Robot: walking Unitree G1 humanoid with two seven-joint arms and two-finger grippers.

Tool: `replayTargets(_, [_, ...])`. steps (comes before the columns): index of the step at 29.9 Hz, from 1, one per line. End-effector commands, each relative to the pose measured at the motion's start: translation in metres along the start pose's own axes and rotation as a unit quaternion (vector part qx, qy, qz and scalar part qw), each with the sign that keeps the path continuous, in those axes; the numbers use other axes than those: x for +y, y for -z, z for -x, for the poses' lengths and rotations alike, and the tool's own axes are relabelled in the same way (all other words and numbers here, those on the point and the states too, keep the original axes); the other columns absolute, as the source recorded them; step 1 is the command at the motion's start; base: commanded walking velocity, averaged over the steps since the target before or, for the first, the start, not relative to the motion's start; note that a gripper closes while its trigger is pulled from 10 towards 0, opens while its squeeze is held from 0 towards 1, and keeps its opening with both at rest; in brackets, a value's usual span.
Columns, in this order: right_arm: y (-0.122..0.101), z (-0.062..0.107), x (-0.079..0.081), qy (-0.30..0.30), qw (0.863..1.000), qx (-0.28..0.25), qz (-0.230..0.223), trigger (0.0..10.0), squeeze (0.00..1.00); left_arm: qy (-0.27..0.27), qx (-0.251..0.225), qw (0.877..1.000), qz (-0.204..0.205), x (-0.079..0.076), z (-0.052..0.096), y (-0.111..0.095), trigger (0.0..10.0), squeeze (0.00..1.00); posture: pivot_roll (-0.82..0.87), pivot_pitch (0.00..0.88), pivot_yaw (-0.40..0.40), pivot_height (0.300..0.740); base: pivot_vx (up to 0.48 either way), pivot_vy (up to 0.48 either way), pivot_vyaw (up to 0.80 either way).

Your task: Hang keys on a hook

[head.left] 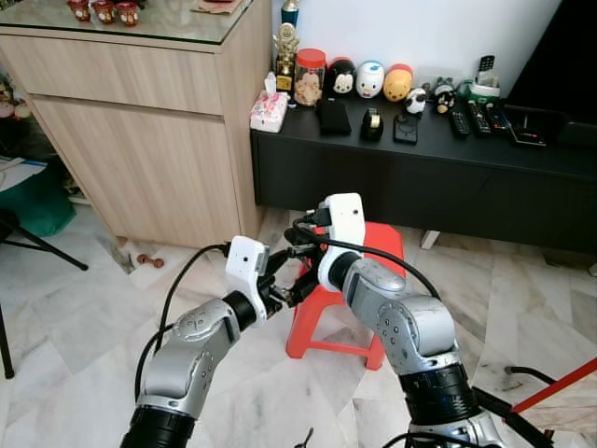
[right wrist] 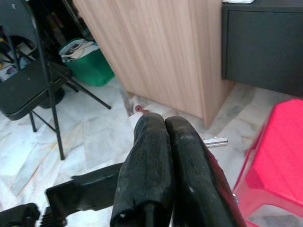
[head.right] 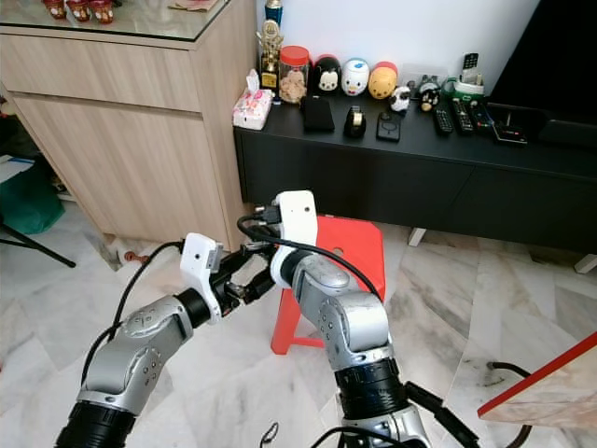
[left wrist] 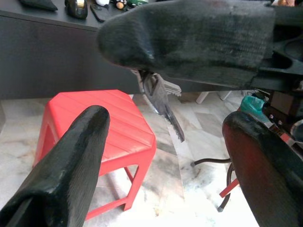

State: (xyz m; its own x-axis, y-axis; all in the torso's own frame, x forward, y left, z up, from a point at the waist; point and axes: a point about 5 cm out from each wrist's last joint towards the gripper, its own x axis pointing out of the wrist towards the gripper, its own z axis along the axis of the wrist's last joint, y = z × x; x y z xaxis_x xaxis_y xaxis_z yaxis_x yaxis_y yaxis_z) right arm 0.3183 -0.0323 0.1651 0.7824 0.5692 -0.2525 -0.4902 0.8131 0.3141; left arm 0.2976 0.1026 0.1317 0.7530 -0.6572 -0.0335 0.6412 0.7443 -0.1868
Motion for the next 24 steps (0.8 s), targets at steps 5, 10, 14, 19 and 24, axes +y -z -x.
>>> replayTargets(5, [-0.0043,0.002,0.0082,-0.02,1.0,-0.004,0.001,10.0,0.0,-0.001,0.001,1.0,-0.004,-0.0006,-0.0016,0.0015,2.6,0.0,0.12,0.108,-0.105,0.74,0.0,0.0,0.0])
replayTargets(10, [-0.004,0.0021,0.008,-0.019,1.0,-0.004,-0.001,10.0,0.0,0.004,0.002,1.0,-0.005,-0.0013,-0.0016,0.0021,0.0,0.0,0.12,0.108,-0.105,0.74,0.0,0.0,0.0])
replayTargets(14, [-0.0039,0.0022,0.0076,-0.017,1.0,-0.004,-0.001,10.0,0.0,0.008,0.004,1.0,-0.005,-0.0021,-0.0011,0.0028,0.0,0.0,0.12,0.109,-0.105,0.74,0.0,0.0,0.0])
replayTargets(19, [-0.0034,0.0019,0.0071,-0.017,1.0,-0.003,-0.002,10.0,0.0,0.007,0.003,1.0,-0.004,-0.0019,-0.0009,0.003,0.0,0.0,0.12,0.11,-0.105,0.74,0.0,0.0,0.0])
replayTargets(24, [-0.0037,0.0019,0.0067,-0.015,1.0,-0.004,0.001,10.0,0.0,0.017,0.011,1.0,-0.008,-0.0037,-0.0009,0.0048,0.0,0.0,0.12,0.112,-0.106,0.74,0.0,0.0,0.0])
